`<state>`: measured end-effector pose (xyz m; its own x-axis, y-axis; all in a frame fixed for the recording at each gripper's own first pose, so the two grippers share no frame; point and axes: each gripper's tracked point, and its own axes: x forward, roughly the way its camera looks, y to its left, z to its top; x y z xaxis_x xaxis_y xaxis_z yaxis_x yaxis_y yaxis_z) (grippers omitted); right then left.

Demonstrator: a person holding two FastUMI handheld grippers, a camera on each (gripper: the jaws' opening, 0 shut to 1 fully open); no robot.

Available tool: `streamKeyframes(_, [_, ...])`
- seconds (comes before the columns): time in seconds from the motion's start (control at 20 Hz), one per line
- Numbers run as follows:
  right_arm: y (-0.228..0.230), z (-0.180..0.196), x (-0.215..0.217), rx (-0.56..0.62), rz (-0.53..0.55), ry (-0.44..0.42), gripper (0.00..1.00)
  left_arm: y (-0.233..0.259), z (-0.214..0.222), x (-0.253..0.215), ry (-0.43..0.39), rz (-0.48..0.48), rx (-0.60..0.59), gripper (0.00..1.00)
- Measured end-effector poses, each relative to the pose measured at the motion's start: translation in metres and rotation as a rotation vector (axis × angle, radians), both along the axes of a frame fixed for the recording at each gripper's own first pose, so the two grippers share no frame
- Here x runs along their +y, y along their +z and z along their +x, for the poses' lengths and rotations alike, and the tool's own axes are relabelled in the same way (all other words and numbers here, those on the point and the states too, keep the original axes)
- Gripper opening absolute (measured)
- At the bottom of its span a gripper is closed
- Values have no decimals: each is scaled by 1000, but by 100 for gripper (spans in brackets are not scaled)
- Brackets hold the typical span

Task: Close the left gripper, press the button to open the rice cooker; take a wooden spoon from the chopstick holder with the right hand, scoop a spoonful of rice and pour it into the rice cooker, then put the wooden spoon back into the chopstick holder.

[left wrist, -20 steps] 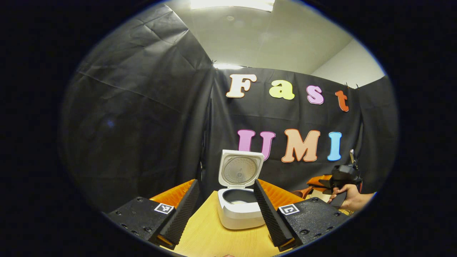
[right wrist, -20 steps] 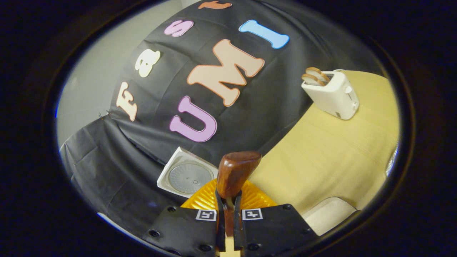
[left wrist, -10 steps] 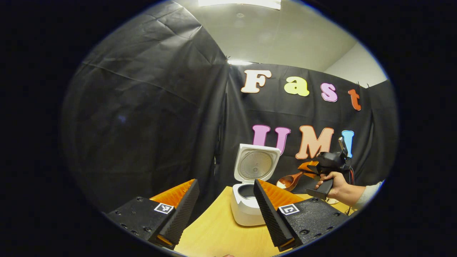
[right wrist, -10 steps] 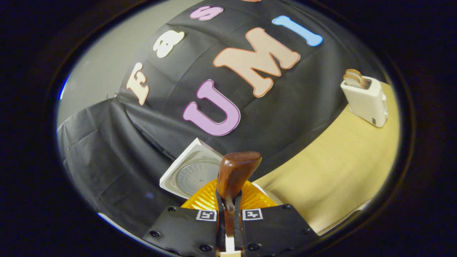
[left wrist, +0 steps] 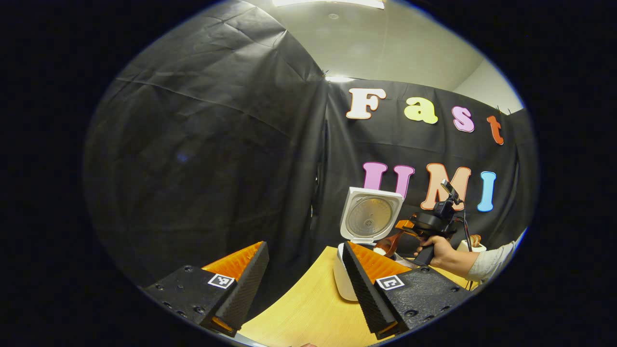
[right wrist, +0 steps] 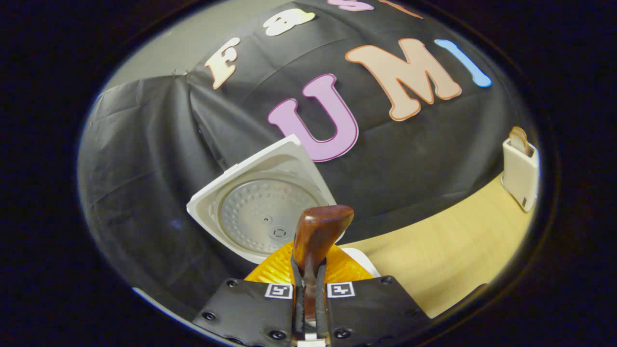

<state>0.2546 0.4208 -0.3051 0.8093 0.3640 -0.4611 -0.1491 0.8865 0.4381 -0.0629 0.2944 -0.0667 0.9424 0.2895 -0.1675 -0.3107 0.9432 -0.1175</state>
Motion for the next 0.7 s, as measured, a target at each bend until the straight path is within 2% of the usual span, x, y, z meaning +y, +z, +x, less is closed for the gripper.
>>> streamKeyframes(0.05, [-3,-1,7,-18,-27,29,10,-2,-1,1,4,-1,4,87])
streamKeyframes(0.1, [-5,-5,14,-43,-62,62,10,-4,0,2,6,-1,10,91])
streamKeyframes(0.15, [-5,-7,19,-76,-103,93,10,-6,2,1,6,-3,12,87])
streamKeyframes(0.2, [-5,-9,25,-113,-147,125,12,-7,1,1,5,-4,15,91])
streamKeyframes(0.45, [12,-21,53,-338,-392,290,10,-11,5,-2,-2,-14,12,91])
streamKeyframes(0.5, [12,-24,56,-363,-425,306,10,-10,6,-2,-2,-19,11,91])
streamKeyframes(0.55, [14,-27,57,-385,-455,318,10,-11,6,-2,-3,-22,8,87])
streamKeyframes(0.6, [16,-27,59,-407,-483,327,10,-10,7,-2,-3,-23,5,91])
streamKeyframes(0.7, [25,-29,59,-464,-544,345,12,-9,8,-2,-5,-25,1,91])
